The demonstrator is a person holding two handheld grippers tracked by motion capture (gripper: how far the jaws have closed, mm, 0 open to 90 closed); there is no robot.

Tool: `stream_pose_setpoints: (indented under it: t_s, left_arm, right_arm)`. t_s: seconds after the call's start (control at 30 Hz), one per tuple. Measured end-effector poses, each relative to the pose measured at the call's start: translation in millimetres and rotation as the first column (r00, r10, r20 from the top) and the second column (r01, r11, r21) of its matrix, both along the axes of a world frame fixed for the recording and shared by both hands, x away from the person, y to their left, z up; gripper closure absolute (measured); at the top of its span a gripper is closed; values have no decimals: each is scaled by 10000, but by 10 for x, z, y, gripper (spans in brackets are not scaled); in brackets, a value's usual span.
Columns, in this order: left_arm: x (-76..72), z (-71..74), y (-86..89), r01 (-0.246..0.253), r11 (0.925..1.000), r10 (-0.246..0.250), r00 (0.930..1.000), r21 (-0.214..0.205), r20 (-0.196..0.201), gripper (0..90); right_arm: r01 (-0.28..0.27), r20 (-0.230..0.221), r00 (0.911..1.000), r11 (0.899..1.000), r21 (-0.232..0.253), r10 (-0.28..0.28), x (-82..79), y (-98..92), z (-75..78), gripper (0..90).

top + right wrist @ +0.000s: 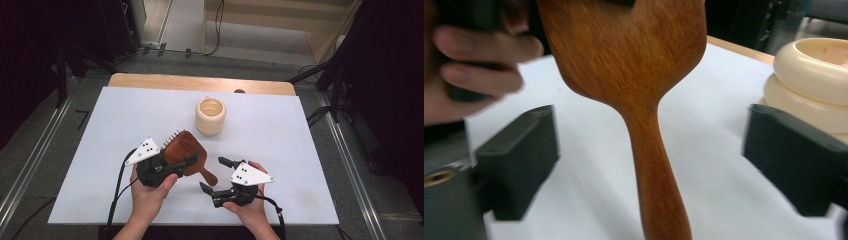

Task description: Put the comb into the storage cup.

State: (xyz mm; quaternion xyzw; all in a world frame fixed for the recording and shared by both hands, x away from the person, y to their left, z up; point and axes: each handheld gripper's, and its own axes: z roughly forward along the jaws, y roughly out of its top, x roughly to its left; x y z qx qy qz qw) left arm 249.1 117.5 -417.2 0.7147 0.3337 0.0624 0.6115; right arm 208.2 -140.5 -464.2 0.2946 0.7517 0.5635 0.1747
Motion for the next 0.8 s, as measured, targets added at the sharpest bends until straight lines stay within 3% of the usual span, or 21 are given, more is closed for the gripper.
stream_pose_setpoints:
  t_s: [0.2,0.8]
  left_arm:
    - [18,42,14,93,10000,-93,9999,-11,100,547]
    - [121,90,-20,330,9990,-333,9994,286,98,570]
  right_arm:
    - [112,25,9999,9993,352,-113,4,-106,33,0]
    - [876,125,9960,9943,616,-885,15,-551,-50,0]
